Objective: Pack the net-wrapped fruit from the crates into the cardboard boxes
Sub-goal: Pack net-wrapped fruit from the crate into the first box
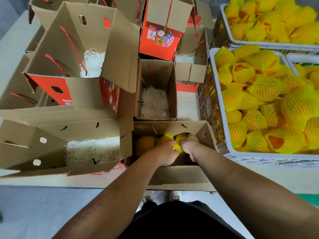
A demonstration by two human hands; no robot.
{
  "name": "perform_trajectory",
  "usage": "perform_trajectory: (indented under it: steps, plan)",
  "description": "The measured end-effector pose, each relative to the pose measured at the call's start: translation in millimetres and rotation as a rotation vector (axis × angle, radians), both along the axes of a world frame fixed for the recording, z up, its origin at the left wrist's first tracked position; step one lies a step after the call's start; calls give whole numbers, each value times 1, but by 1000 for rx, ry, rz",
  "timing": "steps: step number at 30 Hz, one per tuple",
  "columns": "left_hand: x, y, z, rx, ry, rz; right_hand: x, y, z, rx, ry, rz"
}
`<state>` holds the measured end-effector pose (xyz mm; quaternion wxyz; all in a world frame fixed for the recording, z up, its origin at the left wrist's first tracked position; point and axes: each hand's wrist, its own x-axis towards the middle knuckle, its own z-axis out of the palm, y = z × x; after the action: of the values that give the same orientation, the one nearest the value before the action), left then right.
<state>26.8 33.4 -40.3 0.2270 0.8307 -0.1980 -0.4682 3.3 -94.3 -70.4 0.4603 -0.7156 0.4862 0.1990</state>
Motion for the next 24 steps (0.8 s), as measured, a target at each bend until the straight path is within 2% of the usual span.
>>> perform_trajectory:
  steps: [2,5,10,12,14,17,19,20,24]
  plan:
    - [-2,-1,0,9,27,6,0,-3,-2,105,-22,-62]
    - [-4,-3,-3,-4,25,30,-3,-6,3,51,-29,-27]
    - [1,-4,-7,-276,-122,306,0,2,19,22,14,108]
    - [4,-3,-9,-277,-163,349,-5,1,24,-14,-4,172]
    - [8,-2,-13,-210,-166,286,-12,-4,26,-35,-56,188]
    - [8,-4,-14,-15,-156,2,-10,-2,29,-4,7,217]
    - [7,-4,-16,99,-209,-189,-6,3,33,-49,59,384]
    - [7,-3,-17,159,-225,-243,-1,-1,28,-56,73,366]
    - [11,7,-19,339,-317,-264,-5,-11,7,79,-80,20]
